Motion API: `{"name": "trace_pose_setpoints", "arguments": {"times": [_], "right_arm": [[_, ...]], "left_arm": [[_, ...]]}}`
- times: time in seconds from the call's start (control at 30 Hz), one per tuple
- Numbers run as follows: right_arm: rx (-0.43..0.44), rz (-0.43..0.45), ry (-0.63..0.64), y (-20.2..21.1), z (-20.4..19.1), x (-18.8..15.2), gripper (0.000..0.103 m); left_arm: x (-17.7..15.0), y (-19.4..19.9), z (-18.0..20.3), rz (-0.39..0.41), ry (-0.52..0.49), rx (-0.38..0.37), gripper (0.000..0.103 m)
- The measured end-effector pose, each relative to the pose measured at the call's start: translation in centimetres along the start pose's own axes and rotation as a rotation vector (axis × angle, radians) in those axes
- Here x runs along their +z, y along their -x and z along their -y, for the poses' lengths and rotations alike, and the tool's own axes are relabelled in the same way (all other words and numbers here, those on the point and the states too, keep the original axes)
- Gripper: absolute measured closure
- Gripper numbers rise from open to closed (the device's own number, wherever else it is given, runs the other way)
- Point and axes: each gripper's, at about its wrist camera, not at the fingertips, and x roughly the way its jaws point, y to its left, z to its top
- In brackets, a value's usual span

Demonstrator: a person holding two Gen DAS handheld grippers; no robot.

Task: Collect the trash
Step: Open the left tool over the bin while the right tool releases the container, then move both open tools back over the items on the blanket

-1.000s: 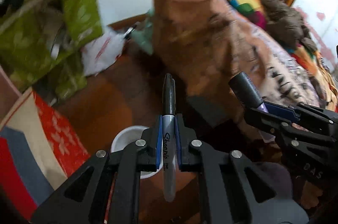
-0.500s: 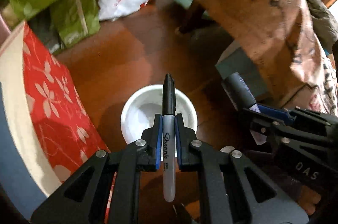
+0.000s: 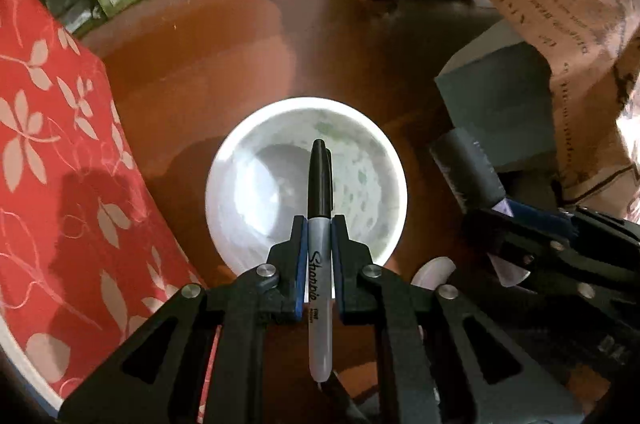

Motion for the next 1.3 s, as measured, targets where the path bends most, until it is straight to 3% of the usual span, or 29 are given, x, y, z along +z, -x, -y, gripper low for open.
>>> {"name": "trace_pose_setpoints", "arguments": {"times": [0.2,0.27,0.3,0.67,0.87,1.3], "right_arm": [[-0.005,-0.022,0.024,-0.5,-0.5,0.0,0.075],[-0.016,-0.023,0.02,-0.4,-0.3,-0.1,0.062],[-0.02,-0.019,0.019,-0.3,-0.2,-0.1,0.061],[-0.06,0.068,0.038,2.7,-0.6,-0.8,0.061],[-0.089,0.185,0.078,7.0,-1.5,-2.3,0.061],[-0.134,0.473,0.105,19.0,-1.2,-7.1,0.061]], "left_arm": [[0.2,-1.2,-0.6,-0.023,0.022,0.017,0.093],[0.2,-1.1,-0.6,-0.022,0.032,0.016,0.093],[0.2,-1.1,-0.7,-0.025,0.036,0.014,0.093],[-0.4,3.7,0.2,0.054,-0.009,0.053,0.092],[-1.2,8.9,2.2,0.16,-0.068,0.075,0.091],[-4.8,20.1,10.1,0.385,-0.23,0.11,0.072]]}}
